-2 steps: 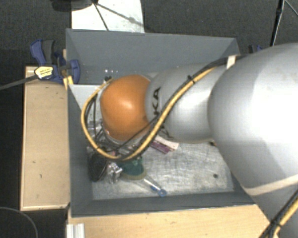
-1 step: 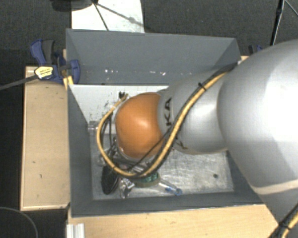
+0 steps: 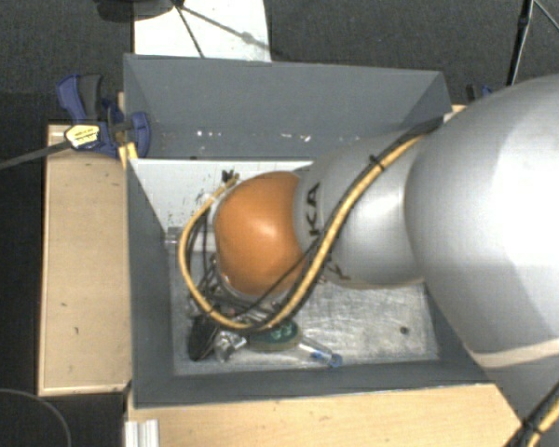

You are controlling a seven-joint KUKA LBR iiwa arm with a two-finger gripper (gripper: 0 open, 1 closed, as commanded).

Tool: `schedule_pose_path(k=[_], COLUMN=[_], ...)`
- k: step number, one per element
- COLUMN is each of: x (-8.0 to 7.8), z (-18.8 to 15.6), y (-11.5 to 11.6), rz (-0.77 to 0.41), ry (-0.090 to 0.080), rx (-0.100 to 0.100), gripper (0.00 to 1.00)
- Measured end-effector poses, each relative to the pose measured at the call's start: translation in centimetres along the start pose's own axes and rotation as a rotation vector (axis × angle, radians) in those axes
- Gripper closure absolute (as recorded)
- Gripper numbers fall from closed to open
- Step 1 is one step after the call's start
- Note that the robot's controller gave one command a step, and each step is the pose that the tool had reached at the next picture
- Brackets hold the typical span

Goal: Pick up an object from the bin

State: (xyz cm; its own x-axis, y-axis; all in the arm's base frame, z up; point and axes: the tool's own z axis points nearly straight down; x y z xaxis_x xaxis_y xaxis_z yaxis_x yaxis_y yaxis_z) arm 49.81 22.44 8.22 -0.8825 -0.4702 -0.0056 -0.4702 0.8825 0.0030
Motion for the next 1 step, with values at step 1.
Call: schedule_pose_path(k=[1], x=[0.94], z=[-13.13], y=[-0.85], rz=[0.053], ry=[-0.004], rx=[0.004], gripper=[1.00])
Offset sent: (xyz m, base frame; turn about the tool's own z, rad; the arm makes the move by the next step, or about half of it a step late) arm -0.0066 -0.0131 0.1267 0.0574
